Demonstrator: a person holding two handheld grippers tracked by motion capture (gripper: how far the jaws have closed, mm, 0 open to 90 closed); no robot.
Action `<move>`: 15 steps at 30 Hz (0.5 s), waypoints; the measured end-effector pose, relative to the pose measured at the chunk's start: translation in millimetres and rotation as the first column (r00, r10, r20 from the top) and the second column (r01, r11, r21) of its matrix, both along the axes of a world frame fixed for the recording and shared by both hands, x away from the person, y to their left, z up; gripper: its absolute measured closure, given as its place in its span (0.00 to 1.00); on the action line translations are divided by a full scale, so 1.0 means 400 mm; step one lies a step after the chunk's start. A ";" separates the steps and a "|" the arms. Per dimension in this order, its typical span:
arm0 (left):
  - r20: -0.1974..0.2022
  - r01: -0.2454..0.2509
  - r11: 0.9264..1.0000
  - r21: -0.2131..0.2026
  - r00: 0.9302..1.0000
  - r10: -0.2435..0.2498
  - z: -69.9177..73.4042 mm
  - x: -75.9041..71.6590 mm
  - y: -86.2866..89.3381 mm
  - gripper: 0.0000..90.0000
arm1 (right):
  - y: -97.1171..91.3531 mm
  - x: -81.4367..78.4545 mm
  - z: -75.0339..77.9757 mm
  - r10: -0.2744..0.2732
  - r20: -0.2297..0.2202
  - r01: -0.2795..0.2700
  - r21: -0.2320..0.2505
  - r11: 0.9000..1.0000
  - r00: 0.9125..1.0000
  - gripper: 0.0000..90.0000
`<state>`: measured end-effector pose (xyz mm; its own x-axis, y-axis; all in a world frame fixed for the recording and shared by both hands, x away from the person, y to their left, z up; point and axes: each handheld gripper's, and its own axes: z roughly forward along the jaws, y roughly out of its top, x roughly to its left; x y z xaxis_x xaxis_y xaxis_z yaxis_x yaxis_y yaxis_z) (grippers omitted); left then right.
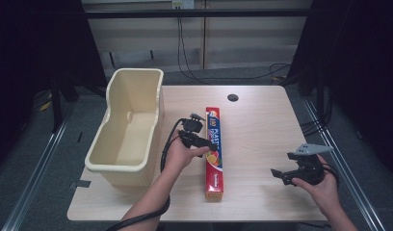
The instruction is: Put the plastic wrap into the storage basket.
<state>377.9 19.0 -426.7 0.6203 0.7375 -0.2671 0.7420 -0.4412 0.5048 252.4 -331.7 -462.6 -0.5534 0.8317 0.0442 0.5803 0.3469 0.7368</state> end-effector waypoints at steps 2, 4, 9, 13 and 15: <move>-0.005 -0.005 1.000 0.000 1.000 0.005 -0.003 0.004 -0.011 0.06 | -0.001 0.000 0.001 -0.002 0.001 0.002 0.004 1.000 1.000 0.06; -0.011 -0.007 1.000 0.008 1.000 0.007 -0.005 0.010 -0.018 0.06 | -0.001 0.000 0.001 -0.004 0.002 0.004 0.002 1.000 1.000 0.06; -0.025 -0.023 1.000 0.005 0.999 0.023 -0.014 0.023 -0.036 0.06 | -0.002 0.001 0.001 -0.010 0.000 0.010 0.006 1.000 1.000 0.06; -0.022 -0.032 0.999 0.020 0.999 0.032 -0.023 0.030 -0.046 0.06 | -0.004 0.000 0.002 -0.010 0.001 0.010 0.012 1.000 1.000 0.06; -0.024 -0.041 0.999 0.024 0.999 0.042 -0.029 0.032 -0.052 0.06 | -0.004 0.000 0.003 -0.016 -0.002 0.016 0.011 1.000 1.000 0.06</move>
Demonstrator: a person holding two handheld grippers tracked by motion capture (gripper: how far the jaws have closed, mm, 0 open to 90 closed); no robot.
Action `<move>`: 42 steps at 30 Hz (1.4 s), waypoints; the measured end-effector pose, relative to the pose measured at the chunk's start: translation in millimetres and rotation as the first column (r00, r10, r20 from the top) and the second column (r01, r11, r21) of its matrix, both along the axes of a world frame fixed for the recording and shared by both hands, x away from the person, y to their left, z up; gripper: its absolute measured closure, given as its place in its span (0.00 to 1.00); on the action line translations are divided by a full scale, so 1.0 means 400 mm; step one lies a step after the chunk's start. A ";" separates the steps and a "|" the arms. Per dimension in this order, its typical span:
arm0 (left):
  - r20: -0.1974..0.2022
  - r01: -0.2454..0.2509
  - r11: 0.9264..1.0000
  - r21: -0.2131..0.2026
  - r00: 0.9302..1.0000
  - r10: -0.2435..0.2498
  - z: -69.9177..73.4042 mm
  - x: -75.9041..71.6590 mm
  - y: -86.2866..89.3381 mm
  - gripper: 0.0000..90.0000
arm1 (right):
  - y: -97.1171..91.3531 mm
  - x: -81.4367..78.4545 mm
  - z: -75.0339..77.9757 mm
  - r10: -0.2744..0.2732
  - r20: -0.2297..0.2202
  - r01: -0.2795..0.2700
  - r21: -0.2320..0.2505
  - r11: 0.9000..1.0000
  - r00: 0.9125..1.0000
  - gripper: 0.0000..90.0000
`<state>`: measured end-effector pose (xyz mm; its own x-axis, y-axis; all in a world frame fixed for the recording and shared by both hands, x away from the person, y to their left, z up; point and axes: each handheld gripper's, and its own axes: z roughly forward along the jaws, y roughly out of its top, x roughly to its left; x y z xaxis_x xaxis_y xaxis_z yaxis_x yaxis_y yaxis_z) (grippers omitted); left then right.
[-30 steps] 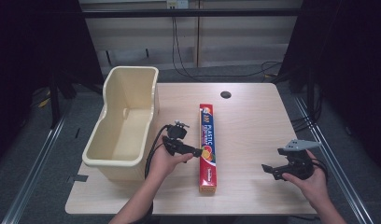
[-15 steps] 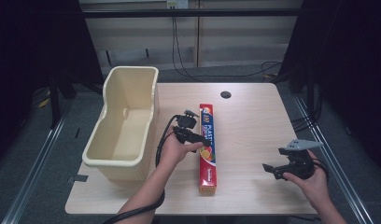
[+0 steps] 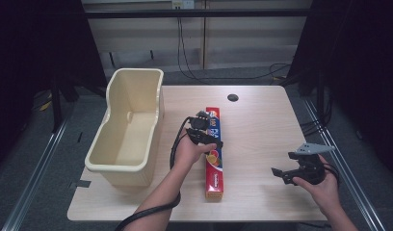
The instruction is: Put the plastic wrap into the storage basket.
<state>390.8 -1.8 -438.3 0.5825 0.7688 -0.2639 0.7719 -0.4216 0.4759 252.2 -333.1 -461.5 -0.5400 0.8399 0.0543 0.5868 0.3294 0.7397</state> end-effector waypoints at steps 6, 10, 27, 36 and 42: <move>-0.014 -0.014 1.000 0.012 1.000 0.014 -0.014 0.007 -0.014 0.06 | 0.000 0.001 0.000 0.004 0.005 -0.004 0.001 1.000 1.000 0.06; -0.023 -0.013 1.000 0.009 1.000 0.014 -0.019 0.010 -0.026 0.06 | 0.000 0.001 0.000 -0.002 0.005 0.002 0.003 1.000 1.000 0.06; -0.048 -0.020 0.998 0.058 0.999 0.023 -0.048 0.015 -0.051 0.09 | -0.002 0.000 0.002 -0.014 0.012 0.014 0.018 1.000 1.000 0.06; -0.065 -0.036 0.999 0.036 0.997 0.038 -0.060 0.017 -0.049 0.15 | -0.006 0.000 0.003 -0.014 0.019 0.014 0.025 1.000 1.000 0.06; -0.123 -0.084 0.996 0.039 0.989 0.088 -0.062 0.017 -0.049 0.21 | -0.007 0.000 0.005 -0.015 0.021 0.014 0.026 1.000 1.000 0.06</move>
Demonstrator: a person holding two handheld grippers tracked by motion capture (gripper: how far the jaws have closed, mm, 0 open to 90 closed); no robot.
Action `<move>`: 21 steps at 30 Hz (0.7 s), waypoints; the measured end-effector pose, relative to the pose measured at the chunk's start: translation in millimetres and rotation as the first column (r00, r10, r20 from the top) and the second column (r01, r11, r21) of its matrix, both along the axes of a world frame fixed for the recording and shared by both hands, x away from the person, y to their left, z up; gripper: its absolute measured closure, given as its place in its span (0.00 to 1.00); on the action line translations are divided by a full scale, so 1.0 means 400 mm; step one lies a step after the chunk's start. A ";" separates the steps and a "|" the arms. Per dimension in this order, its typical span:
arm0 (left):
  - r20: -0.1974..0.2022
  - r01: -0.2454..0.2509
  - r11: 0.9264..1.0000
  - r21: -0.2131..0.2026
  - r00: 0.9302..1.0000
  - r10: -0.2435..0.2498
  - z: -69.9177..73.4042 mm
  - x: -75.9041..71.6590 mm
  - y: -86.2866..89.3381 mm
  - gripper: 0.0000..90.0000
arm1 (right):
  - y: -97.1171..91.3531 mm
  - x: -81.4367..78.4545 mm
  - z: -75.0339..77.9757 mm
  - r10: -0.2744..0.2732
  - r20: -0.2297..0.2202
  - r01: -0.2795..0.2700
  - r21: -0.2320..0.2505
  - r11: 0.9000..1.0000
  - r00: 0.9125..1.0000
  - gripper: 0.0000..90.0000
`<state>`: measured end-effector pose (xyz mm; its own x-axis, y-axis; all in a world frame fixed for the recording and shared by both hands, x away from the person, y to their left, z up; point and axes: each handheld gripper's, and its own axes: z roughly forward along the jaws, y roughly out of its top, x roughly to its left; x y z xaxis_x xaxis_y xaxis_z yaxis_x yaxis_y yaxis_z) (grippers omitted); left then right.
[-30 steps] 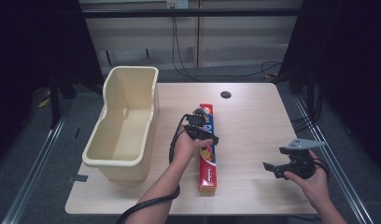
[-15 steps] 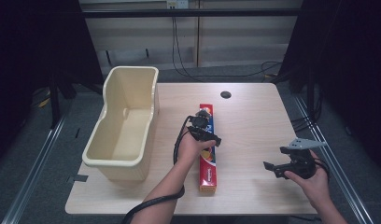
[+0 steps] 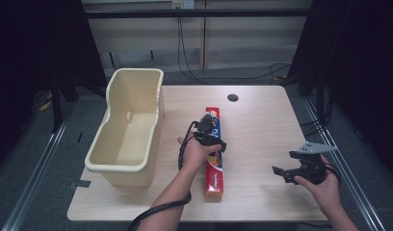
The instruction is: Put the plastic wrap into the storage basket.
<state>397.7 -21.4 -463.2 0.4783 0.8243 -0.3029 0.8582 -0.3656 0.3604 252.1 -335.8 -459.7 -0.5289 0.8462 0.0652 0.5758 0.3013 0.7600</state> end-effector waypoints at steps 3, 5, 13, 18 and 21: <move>-0.034 -0.031 1.000 0.007 0.999 0.031 0.007 -0.001 -0.002 0.25 | 0.000 0.000 0.000 0.001 0.000 -0.001 0.000 1.000 1.000 0.06; -0.045 -0.017 1.000 0.026 0.999 0.018 0.013 0.002 0.002 0.27 | 0.001 0.000 0.000 -0.003 0.005 0.003 -0.002 1.000 1.000 0.06; -0.064 -0.012 0.994 0.106 0.998 0.019 0.035 0.003 0.023 0.37 | 0.003 -0.001 0.002 0.000 0.004 0.000 -0.001 1.000 1.000 0.06; -0.083 -0.003 0.991 0.134 0.996 0.014 0.040 0.007 0.042 0.40 | 0.003 -0.001 0.002 -0.004 0.006 0.004 0.002 1.000 1.000 0.06; -0.085 -0.003 0.991 0.135 0.996 0.015 0.038 0.007 0.039 0.38 | 0.003 0.001 0.002 -0.004 0.008 0.004 -0.001 1.000 1.000 0.06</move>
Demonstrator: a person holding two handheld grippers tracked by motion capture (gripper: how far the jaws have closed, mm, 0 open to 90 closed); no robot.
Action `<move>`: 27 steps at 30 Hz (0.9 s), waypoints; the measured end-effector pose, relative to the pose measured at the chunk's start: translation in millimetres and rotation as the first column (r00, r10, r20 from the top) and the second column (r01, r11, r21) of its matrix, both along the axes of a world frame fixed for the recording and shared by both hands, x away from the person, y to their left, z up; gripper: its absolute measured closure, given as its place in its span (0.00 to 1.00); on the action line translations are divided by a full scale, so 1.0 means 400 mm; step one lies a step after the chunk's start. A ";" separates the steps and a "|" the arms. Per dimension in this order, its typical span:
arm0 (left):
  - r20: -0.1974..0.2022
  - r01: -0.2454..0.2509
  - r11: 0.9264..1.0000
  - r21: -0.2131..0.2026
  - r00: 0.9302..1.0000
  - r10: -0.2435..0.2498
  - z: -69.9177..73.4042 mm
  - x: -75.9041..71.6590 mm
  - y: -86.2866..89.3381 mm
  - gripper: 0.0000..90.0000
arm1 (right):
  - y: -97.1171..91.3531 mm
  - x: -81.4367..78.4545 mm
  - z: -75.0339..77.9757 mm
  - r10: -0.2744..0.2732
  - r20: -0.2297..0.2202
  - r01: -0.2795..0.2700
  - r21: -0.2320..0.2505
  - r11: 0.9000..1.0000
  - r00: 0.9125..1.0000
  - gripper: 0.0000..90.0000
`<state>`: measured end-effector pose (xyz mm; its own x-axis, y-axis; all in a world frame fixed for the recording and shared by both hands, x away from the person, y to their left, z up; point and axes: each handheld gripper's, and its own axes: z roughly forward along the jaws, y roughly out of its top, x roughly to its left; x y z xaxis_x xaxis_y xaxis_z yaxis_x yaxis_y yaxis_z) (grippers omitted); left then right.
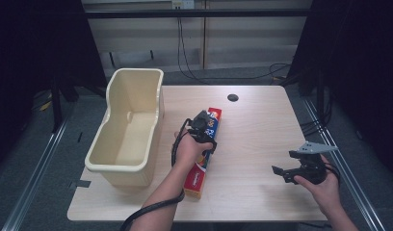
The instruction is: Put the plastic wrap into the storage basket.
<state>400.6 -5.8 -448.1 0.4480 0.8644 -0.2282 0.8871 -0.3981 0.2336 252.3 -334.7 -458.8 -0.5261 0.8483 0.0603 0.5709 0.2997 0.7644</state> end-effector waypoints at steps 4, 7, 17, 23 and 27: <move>-0.013 -0.015 1.000 -0.003 1.000 0.014 -0.013 0.008 -0.008 0.36 | 0.000 -0.001 0.001 0.002 0.000 -0.002 0.001 1.000 1.000 0.06; -0.020 -0.016 1.000 0.004 1.000 0.016 -0.017 0.013 -0.009 0.36 | 0.000 -0.001 0.000 -0.002 0.001 0.002 -0.001 1.000 1.000 0.06; -0.029 0.020 0.997 0.072 0.999 -0.018 0.004 0.018 -0.009 0.45 | 0.001 0.000 -0.001 0.007 0.001 -0.007 -0.002 1.000 1.000 0.06; -0.066 0.064 0.994 0.086 0.996 -0.058 0.022 0.018 0.005 0.45 | -0.001 0.002 -0.002 0.012 -0.001 -0.012 0.000 1.000 1.000 0.06; -0.089 0.072 0.993 0.093 0.994 -0.063 0.045 0.017 0.012 0.45 | -0.002 0.003 -0.001 0.009 0.002 -0.009 0.002 1.000 1.000 0.06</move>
